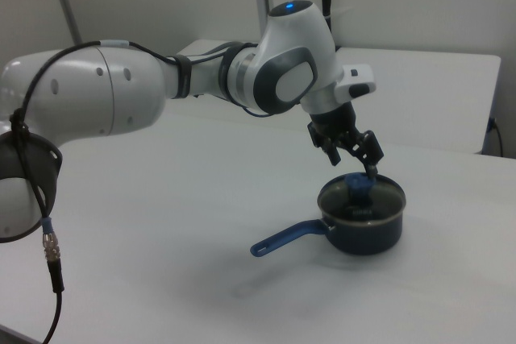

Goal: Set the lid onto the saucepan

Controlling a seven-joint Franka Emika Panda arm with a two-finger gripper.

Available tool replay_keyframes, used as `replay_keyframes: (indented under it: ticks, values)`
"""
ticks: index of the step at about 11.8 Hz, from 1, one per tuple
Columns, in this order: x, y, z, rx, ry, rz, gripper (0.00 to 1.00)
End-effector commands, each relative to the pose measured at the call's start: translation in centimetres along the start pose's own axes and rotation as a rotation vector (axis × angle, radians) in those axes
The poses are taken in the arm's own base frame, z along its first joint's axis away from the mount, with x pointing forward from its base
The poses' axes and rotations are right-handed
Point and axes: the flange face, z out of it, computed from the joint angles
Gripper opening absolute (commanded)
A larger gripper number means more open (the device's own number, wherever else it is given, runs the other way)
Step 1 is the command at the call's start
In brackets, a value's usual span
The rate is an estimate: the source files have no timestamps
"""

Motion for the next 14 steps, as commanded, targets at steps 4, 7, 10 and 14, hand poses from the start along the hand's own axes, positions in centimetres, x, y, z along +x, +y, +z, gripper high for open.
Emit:
replay_keyframes:
  ticks: [4,7,10,14]
  values:
    - [-5.2,-2.3,-15.9,0.069,-0.112,0.012,1.00]
    - [-9.6,-9.3,-21.0,0.109,-0.176,0.006,1.00]
    - [-12.3,-16.1,-22.2,0.128,-0.193,-0.082,1.00]
    - [-12.8,-18.5,-22.8,0.153,-0.167,-0.290,1.00]
